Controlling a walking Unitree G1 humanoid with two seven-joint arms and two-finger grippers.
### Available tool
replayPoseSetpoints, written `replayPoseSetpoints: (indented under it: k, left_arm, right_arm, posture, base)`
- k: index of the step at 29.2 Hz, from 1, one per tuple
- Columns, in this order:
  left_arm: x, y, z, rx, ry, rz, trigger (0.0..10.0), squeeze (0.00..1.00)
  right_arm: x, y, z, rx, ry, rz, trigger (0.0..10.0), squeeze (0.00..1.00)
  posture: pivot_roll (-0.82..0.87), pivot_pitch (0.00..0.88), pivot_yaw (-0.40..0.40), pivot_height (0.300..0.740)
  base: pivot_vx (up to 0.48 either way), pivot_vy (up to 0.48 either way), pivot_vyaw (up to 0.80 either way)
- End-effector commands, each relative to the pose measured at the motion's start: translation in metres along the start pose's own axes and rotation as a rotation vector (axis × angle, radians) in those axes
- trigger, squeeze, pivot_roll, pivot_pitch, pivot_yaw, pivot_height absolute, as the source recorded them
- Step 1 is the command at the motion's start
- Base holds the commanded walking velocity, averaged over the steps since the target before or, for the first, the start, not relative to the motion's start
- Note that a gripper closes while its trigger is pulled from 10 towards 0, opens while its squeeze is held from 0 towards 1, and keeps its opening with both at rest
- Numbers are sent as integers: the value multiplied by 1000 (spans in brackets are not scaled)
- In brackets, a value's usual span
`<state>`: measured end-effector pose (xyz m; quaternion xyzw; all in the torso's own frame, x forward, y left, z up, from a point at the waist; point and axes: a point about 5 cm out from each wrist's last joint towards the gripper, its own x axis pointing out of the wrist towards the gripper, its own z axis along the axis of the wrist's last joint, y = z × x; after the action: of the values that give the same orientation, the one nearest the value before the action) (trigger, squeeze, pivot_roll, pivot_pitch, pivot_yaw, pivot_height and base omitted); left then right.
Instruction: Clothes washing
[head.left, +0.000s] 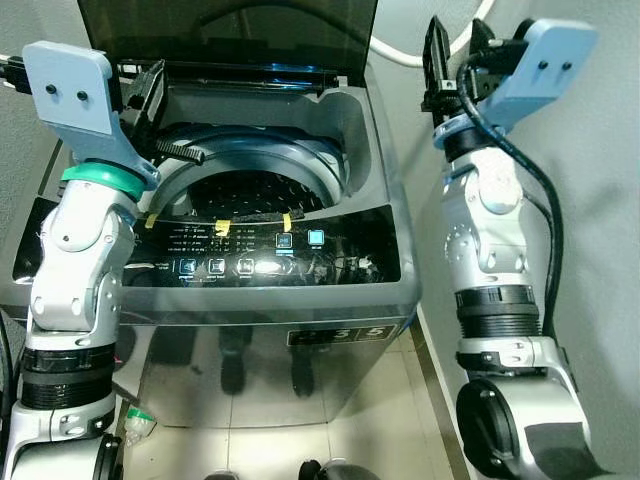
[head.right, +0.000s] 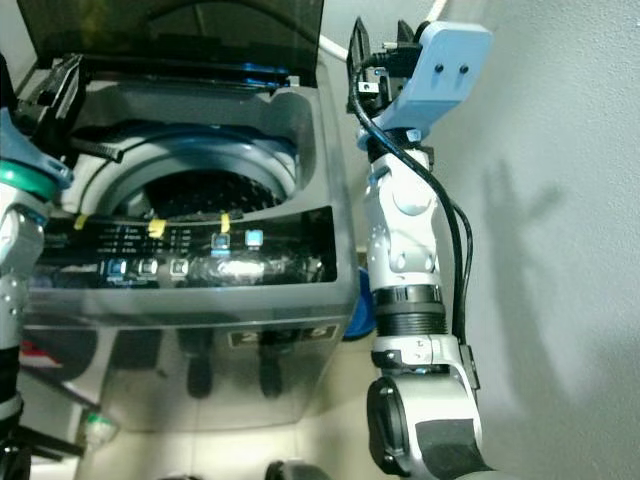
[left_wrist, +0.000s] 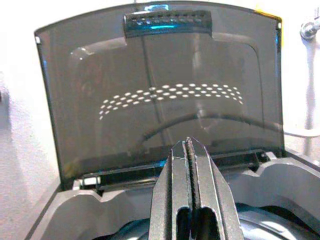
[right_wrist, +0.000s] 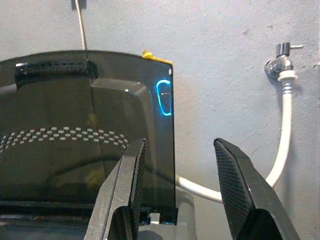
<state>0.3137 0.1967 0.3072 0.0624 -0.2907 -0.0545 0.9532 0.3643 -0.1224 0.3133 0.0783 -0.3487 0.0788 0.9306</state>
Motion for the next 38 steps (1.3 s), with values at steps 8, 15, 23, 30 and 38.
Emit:
replayPoseSetpoints:
  k: [8,15,23,30,38]
  left_arm:
    - [3,-2,6,15,-37,6,10000,0]
    - [4,-1,8,12,-38,6,10000,0]
    - [9,-3,8,8,-38,-20,10000,0]
    - [9,-3,8,9,-33,-26,10000,0]
    - [9,-2,7,16,-28,-29,10000,0]
  right_arm:
    - [2,-1,-1,5,6,9,10000,0]
    - [2,-2,0,-4,5,7,10000,0]
    - [-5,-2,-3,-10,11,-16,10000,0]
    - [-5,-3,-3,-9,10,-24,10000,0]
    - [-5,0,-5,-3,11,-15,10000,0]
  posture:
    - [131,62,-72,740]
    - [125,63,-53,740]
    - [123,68,-24,740]
    - [126,70,-19,740]
    - [131,64,-17,740]
  base:
    - [0,0,0]
    - [0,0,0]
    - [0,0,0]
    - [0,0,0]
    - [-233,0,0]
